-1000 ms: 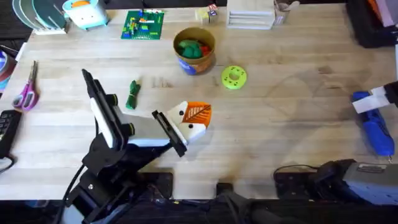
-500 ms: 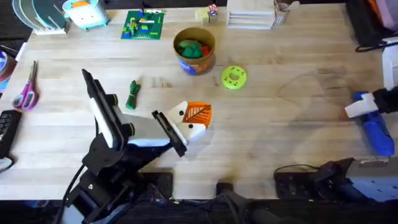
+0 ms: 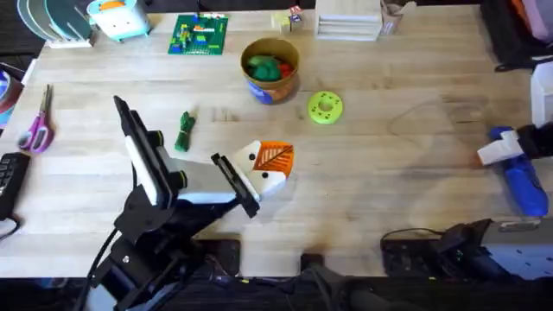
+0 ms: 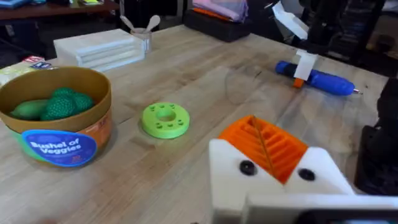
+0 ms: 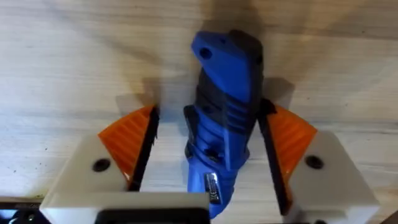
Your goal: Pick up the gripper from the table and insert it into the empty holder that is missing its gripper. Then pick up a screw, insert it into the mounting hole, and use the screwdriver to tighten it. Finally, clean up the table by picking up the vegetable and placing it into the bucket.
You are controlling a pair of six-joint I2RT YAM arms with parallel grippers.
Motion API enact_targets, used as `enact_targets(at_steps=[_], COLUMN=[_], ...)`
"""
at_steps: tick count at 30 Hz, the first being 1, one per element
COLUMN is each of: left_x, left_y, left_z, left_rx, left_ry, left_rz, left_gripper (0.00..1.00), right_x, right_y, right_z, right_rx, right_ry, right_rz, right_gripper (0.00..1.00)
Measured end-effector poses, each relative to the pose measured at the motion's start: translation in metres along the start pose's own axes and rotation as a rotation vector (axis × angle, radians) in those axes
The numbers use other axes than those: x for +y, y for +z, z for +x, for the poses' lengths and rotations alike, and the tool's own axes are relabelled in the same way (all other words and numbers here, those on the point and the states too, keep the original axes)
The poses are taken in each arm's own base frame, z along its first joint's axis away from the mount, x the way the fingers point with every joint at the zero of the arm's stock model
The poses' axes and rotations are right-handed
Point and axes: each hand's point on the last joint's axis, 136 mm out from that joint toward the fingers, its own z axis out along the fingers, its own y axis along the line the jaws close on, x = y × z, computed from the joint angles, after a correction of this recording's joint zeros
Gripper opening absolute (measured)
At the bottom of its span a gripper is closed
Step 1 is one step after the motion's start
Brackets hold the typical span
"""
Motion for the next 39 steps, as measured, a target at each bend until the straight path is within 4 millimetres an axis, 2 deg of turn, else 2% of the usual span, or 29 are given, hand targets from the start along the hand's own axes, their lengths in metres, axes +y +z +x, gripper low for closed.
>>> enact_targets(at_steps=[9, 21, 24, 33, 34, 35, 39], left_x=[0.0, 0.0, 0.0, 0.0, 0.0, 0.0, 0.0], left_y=[0.0, 0.0, 0.0, 0.0, 0.0, 0.0, 0.0], left_z=[0.0, 0.0, 0.0, 0.0, 0.0, 0.0, 0.0], left_rx=[0.0, 0.0, 0.0, 0.0, 0.0, 0.0, 0.0], left_ry=[0.0, 0.0, 0.0, 0.0, 0.0, 0.0, 0.0], left_rz=[0.0, 0.0, 0.0, 0.0, 0.0, 0.0, 0.0], left_gripper=[0.011, 0.011, 0.011, 0.011, 0.011, 0.011, 0.011], right_x=[-0.002, -0.004, -0.005, -0.007, -0.007, -0.007, -0.007], right_y=[0.0, 0.0, 0.0, 0.0, 0.0, 0.0, 0.0], right_z=[-0.004, -0.009, -0.01, -0.016, -0.017, -0.017, -0.018], right_rx=[-0.019, -0.05, -0.056, -0.085, -0.086, -0.09, -0.093], right_ry=[0.005, 0.023, 0.025, 0.024, 0.024, 0.023, 0.023], right_rz=[0.007, 0.007, 0.008, 0.011, 0.012, 0.01, 0.011], right_gripper=[0.939, 0.872, 0.83, 0.63, 0.59, 0.46, 0.289])
